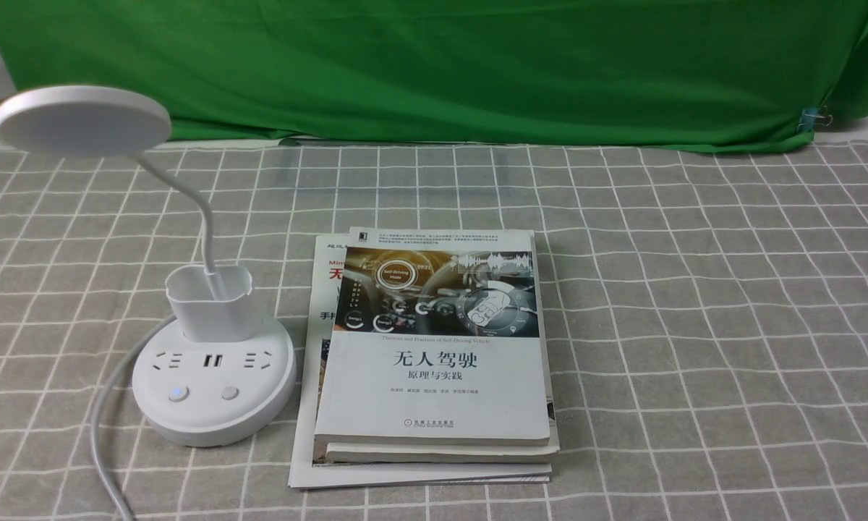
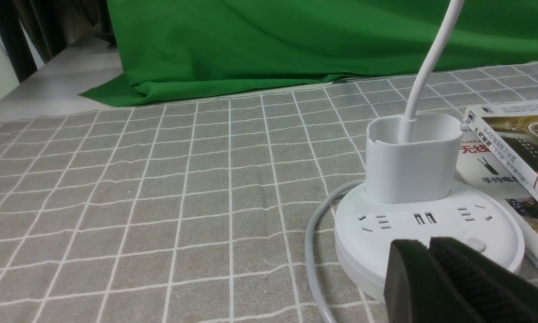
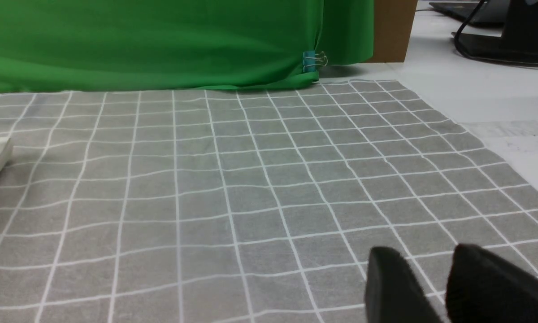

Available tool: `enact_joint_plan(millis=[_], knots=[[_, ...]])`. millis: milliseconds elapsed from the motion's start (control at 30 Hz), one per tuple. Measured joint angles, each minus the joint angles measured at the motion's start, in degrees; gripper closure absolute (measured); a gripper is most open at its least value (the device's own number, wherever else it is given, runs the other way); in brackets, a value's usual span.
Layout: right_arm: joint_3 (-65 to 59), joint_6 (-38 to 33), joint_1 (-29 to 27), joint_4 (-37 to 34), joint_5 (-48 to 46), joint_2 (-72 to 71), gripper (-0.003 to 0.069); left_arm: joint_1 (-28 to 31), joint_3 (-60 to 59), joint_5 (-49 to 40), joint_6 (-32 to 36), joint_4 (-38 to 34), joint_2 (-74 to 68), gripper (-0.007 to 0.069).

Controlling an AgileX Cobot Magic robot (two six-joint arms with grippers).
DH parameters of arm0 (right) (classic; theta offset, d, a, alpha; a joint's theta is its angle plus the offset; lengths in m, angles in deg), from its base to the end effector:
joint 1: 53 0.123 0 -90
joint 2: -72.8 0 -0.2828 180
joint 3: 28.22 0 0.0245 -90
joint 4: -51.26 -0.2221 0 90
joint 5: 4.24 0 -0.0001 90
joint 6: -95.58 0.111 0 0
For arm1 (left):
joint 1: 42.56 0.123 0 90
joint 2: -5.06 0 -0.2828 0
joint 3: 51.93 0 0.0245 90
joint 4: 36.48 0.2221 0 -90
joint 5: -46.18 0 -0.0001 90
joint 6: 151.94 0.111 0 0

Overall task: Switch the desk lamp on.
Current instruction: Use the left arm to press the button switch on the lamp holder

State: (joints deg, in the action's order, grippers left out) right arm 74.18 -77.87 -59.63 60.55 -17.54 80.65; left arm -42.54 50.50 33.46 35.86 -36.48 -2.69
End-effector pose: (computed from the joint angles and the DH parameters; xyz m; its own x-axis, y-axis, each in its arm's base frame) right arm 0.0482 -0.0098 0.1870 -0.1547 -0.0258 -0.9876 0.1453 0.9882 -0.0486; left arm 0.0490 0.0000 0.1881 -0.1386 0.1357 -0.9810 0.0186 0.9908 0.1344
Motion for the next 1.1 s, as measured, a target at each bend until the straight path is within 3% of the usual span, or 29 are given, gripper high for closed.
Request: enact_joint_plan(millis=[267,633,900,1100], knots=[[0.0,0.0,0.0,0.0,0.0,0.06,0.0414,0.0,0.0,12.72,0.0,0.0,0.0,0.0606],[0.0,0.0,0.0,0.0,0.0,0.0,0.0414,0.0,0.0,15.05,0.0,-0.41,0.0,0.0606],[0.0,0.0,0.0,0.0,0.0,0.06,0.0414,0.0,0.0,26.79,-4.42,-4.43,0.0,0.0606],[0.0,0.0,0.0,0.0,0.0,0.0,0.0414,0.0,10.19,18.26,-4.81,-2.28,-5.82,0.0606]])
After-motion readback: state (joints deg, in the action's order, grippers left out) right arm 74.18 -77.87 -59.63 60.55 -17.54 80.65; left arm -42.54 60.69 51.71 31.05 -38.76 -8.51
